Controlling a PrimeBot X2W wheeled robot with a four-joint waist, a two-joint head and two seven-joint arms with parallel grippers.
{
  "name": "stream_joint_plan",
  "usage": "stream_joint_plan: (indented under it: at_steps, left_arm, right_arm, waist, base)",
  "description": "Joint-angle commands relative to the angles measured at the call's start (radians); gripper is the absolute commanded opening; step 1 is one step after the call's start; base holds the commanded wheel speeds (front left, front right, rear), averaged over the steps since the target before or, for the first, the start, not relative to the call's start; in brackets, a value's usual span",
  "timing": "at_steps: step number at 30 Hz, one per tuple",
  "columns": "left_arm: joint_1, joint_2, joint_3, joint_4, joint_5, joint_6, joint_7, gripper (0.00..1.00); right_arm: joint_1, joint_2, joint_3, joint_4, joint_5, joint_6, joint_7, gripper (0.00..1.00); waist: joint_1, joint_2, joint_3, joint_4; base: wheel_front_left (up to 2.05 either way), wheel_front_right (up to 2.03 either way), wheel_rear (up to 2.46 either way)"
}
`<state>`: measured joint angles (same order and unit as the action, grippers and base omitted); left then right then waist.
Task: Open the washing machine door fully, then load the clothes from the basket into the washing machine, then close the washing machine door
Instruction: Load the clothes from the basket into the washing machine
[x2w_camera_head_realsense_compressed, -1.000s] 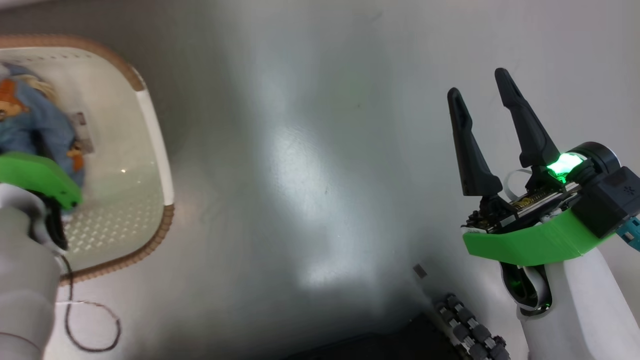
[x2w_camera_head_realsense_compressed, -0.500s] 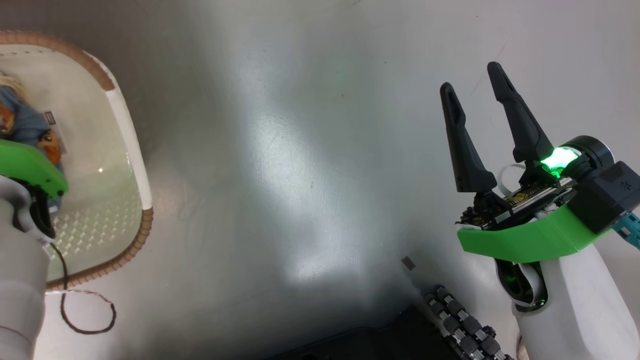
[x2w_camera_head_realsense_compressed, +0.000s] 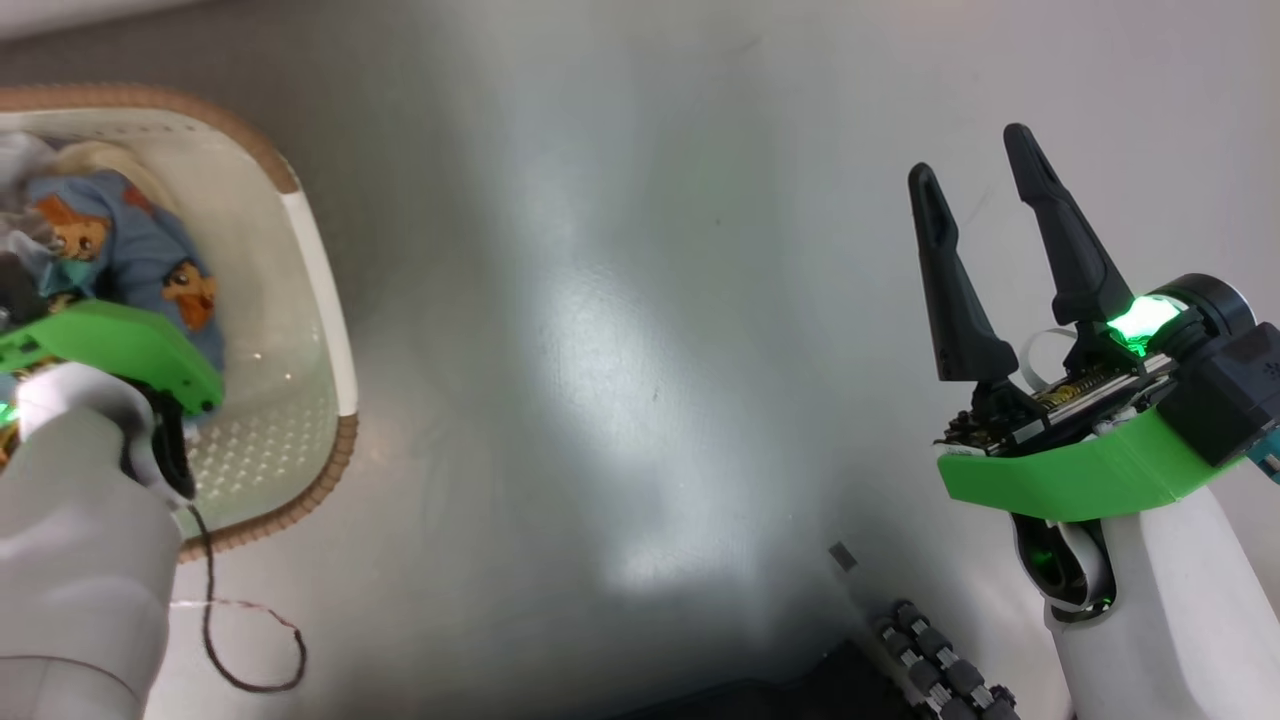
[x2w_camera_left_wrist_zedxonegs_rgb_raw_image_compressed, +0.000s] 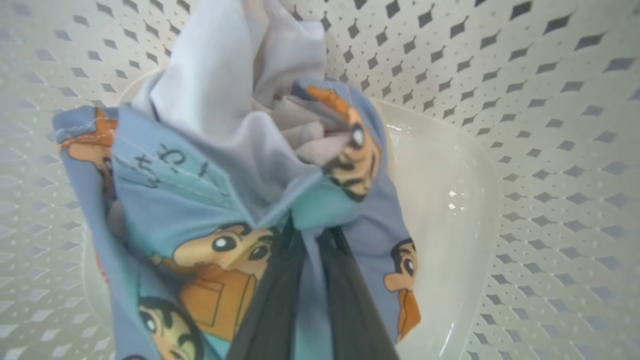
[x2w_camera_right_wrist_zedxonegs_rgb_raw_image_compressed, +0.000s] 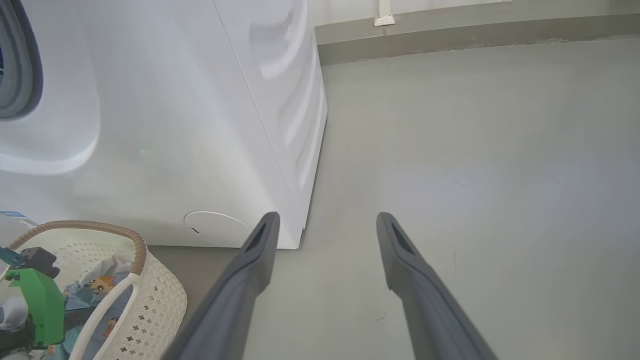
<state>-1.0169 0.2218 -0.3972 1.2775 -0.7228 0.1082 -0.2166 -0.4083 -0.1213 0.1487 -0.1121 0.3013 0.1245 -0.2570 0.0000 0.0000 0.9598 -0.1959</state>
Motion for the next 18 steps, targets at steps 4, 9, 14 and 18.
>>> stream_joint_plan:
  at_steps: [4,9,14,18]
  left_arm:
    - [0.078,0.029,0.007,-0.044,0.021,-0.001,-0.039,0.0]
    - [0.152,0.048,0.029,-0.179,0.06,0.032,-0.045,0.0]
    - [0.242,0.044,0.064,-0.345,0.113,0.068,-0.045,0.0]
    - [0.333,0.024,0.102,-0.494,0.168,0.091,-0.045,0.0]
  right_arm:
    - [0.064,-0.007,0.008,-0.017,-0.012,0.006,-0.005,1.0]
    - [0.079,-0.007,0.001,-0.011,-0.018,0.006,-0.005,1.0]
    - [0.1,-0.008,-0.014,-0.004,-0.026,0.006,-0.005,1.0]
    - [0.125,-0.015,-0.028,0.006,-0.036,0.006,-0.005,1.0]
  waist:
    - [0.0,0.0,-0.065,0.035]
    - [0.0,0.0,-0.127,0.045]
    - [0.0,0.0,-0.182,0.065]
    - [0.0,0.0,-0.239,0.089]
  base:
    - [0.0,0.0,0.0]
    - [0.0,0.0,0.0]
    - [0.0,0.0,0.0]
    - [0.0,0.0,0.0]
